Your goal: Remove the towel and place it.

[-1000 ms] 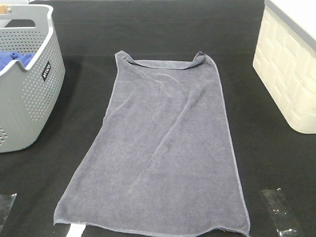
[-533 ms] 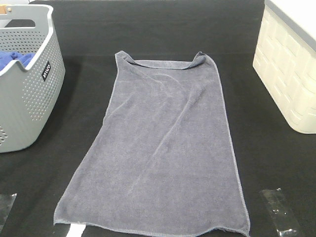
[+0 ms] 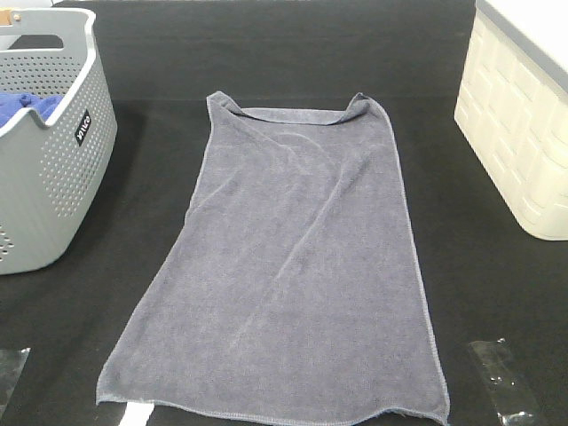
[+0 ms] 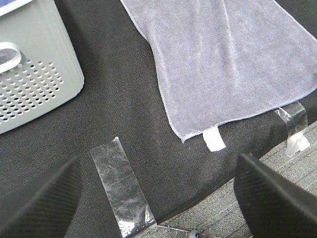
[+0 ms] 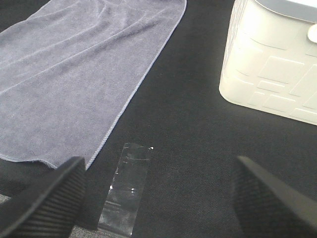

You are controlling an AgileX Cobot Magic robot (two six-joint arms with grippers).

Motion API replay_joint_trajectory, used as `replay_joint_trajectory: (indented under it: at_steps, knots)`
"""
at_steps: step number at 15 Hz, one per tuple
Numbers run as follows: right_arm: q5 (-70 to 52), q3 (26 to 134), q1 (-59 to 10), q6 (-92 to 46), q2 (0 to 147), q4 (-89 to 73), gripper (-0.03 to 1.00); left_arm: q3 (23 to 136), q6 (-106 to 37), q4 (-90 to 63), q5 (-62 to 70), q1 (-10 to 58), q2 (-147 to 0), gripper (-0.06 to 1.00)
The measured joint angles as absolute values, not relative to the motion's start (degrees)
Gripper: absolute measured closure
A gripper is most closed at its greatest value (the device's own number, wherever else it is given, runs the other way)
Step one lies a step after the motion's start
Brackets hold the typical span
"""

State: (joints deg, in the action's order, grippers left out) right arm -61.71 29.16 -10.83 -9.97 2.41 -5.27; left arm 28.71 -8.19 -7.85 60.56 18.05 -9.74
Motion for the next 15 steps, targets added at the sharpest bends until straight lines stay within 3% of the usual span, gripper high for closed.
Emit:
replay_joint_trajectory:
  at_steps: [3, 10, 15]
  knots:
    - [-61.7, 29.2, -10.5, -10.0, 2.4, -5.3, 0.21, 28.7, -8.3, -7.8, 60.6, 17.1, -9.6, 0.14]
    - [-61.7, 29.2, -1.5, -10.0, 2.4, -5.5, 0.21, 28.6, -8.4, -7.8, 60.4, 2.3, 0.2, 0.14]
    - [-61.5, 29.1, -1.5, -10.0, -0.1, -5.5, 0.21, 28.6, -8.4, -7.8, 60.3, 1.4, 0.2, 0.14]
